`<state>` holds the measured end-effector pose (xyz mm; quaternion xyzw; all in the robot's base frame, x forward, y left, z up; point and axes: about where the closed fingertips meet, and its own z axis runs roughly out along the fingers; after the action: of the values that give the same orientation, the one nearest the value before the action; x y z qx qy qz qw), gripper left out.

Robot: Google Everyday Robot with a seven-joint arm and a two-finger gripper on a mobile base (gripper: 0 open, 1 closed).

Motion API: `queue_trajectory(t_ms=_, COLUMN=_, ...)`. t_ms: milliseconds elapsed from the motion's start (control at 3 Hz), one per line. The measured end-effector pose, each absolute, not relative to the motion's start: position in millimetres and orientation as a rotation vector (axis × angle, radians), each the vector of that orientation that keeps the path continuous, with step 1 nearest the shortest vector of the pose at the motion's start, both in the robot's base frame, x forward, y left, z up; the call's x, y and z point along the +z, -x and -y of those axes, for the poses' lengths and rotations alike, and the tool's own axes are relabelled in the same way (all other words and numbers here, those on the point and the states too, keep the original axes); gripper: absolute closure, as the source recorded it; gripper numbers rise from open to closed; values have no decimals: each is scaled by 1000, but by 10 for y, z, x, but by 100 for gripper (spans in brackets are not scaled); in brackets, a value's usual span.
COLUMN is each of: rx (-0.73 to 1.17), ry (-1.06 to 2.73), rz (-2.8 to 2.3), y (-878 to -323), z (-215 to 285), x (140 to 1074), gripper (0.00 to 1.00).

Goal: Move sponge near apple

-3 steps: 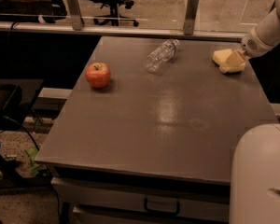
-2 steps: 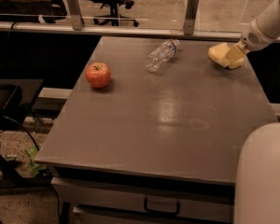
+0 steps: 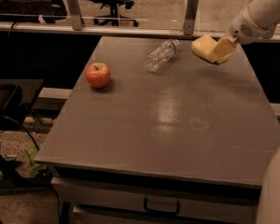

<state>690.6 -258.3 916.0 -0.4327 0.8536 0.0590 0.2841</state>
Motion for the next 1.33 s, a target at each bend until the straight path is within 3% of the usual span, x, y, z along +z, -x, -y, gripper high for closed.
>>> queue_trajectory(t_ms=1333, rx=408, ry=1617, rz=-2040, y=-6268, z=974, x=9041, gripper=100)
